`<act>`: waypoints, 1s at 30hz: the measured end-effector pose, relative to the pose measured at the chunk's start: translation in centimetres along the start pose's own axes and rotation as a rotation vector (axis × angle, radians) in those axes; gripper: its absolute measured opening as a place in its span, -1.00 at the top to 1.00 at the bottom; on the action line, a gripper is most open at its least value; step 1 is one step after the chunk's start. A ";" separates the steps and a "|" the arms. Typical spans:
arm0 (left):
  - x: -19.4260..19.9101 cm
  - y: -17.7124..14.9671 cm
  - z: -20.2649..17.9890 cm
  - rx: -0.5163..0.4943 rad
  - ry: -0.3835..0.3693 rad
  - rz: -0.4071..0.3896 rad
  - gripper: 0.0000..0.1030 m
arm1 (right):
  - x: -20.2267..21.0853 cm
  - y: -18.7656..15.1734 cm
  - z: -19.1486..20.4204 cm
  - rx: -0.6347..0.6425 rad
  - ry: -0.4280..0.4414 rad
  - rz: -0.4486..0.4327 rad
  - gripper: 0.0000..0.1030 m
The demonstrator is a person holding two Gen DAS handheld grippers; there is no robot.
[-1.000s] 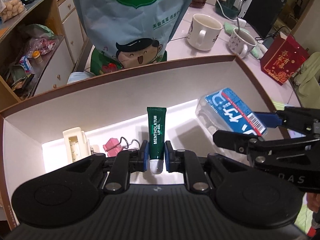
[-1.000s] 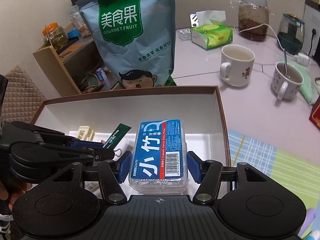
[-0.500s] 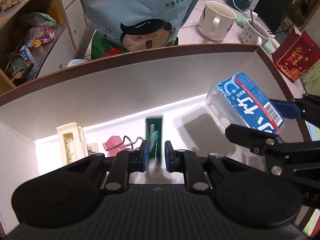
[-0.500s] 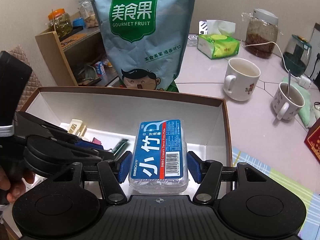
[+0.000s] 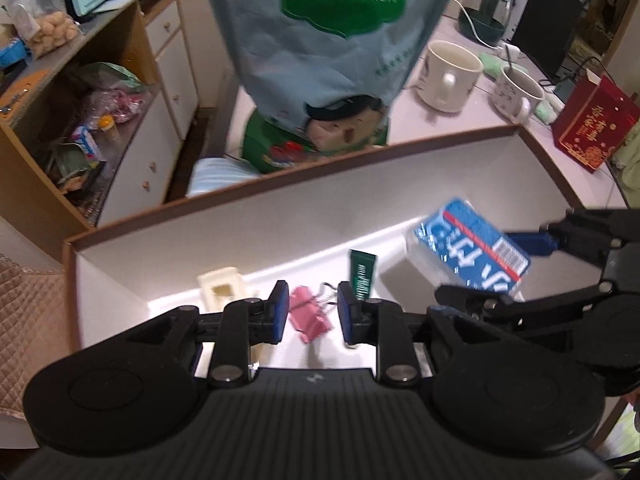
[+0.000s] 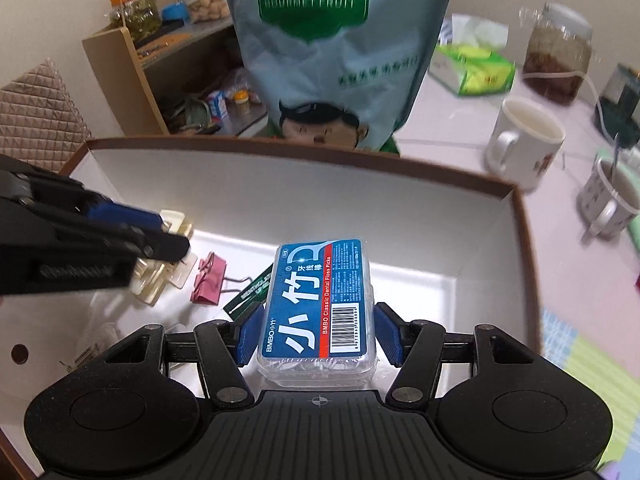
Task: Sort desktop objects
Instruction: 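Open both tools to drop the lip gel tube and toothpick box in the box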
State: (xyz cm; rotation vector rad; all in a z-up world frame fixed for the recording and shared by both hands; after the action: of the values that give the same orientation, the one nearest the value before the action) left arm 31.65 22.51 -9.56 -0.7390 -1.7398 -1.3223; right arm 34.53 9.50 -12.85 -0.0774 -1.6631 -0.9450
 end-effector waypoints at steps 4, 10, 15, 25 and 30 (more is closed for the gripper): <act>0.1 0.3 0.7 0.007 0.003 -0.010 0.56 | -1.3 0.1 -0.3 -0.049 0.014 0.025 -0.14; -0.3 0.4 0.9 0.009 0.004 -0.010 0.55 | -2.0 1.0 -1.5 -0.147 0.047 0.013 -0.14; -0.5 0.1 0.9 0.006 0.010 -0.001 0.44 | -2.1 1.0 -1.9 -0.174 0.060 0.039 -0.72; -0.1 -1.0 0.6 0.001 0.021 0.012 0.29 | 0.8 -1.2 -0.7 -0.163 0.078 0.108 -0.72; 0.8 -2.0 0.0 0.000 0.017 0.014 0.14 | 1.8 -2.5 -0.1 -0.182 0.086 0.124 -0.73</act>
State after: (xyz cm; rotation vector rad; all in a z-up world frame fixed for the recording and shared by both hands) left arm 29.59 21.96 -9.86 -0.7373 -1.7177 -1.3156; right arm 32.77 6.99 -12.65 -0.2564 -1.4740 -0.9893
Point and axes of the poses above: each gripper's, at about its wrist camera, not at the fingertips, and x roughly against the way its jaws point, z to its left, y to its top, the point moved 5 cm from there along -x, roughly the way its jaws point, and after that the axes turned 10 degrees about x, right-handed, at the moved point
